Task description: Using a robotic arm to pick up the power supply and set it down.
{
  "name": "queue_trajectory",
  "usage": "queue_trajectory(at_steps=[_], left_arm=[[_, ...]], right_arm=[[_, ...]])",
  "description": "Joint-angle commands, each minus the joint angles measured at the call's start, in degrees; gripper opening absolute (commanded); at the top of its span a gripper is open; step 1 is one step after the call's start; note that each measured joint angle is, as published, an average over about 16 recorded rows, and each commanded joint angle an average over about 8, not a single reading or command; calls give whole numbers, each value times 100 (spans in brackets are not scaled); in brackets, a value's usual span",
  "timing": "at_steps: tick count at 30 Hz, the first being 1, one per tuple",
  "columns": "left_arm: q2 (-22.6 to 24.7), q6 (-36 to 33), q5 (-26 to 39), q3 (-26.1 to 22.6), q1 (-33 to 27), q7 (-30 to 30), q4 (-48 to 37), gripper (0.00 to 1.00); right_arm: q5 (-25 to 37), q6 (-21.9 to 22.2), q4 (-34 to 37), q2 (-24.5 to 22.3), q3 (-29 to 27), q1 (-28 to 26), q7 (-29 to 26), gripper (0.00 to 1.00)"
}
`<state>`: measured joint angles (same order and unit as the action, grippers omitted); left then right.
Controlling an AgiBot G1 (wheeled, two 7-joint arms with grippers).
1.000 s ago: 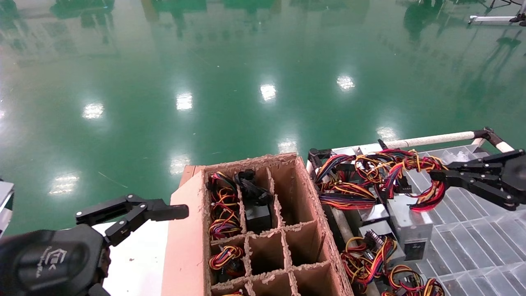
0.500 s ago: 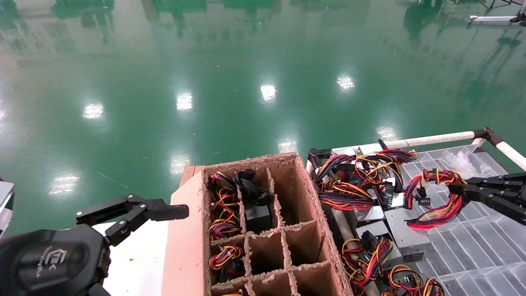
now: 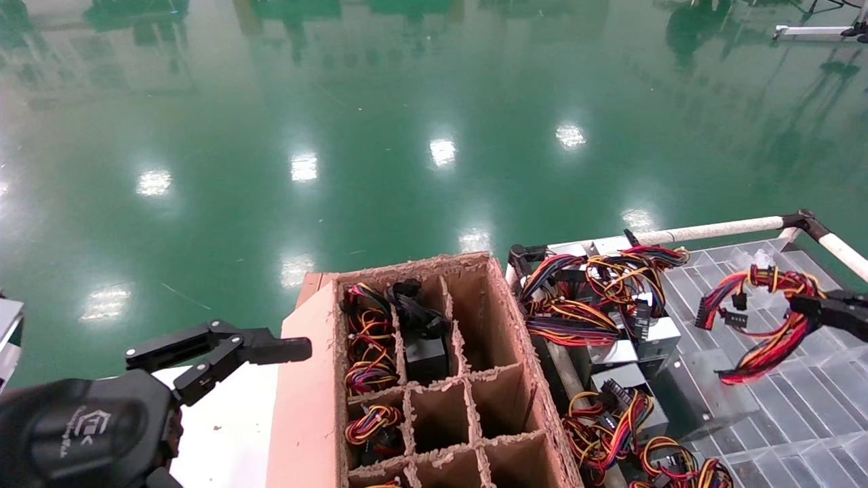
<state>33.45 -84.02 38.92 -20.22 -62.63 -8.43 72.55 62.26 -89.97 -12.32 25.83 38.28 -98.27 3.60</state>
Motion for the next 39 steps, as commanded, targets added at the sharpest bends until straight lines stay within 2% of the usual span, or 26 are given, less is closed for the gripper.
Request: queue_trajectory(at_steps=[1,9,10,17,18,31,39], left_arm=[[0,0,0,0,0,0,0,100],[0,0,0,-1,0,0,0,100],[0,0,-1,-1,0,0,0,100],[-1,1,-1,-1,0,1,-1,100],[-1,1,-1,-1,1,1,-1,100],[-1,2,-2,-1,1,1,-1,100],[-1,1,-2,-1,0,2,-3,100]], right_arm=[[-37,-9,54,-29,-1,56,40,0],[64,55,111,124,125,98,66,1],[87,71,116,149,144,91,73,9],[188,176,142,253,221,46,124,95],[191,182,144,258,225,43,127,100],[176,140,122,248,210,11,79,100],[25,-11,-132,182,165,-172,-318,100]])
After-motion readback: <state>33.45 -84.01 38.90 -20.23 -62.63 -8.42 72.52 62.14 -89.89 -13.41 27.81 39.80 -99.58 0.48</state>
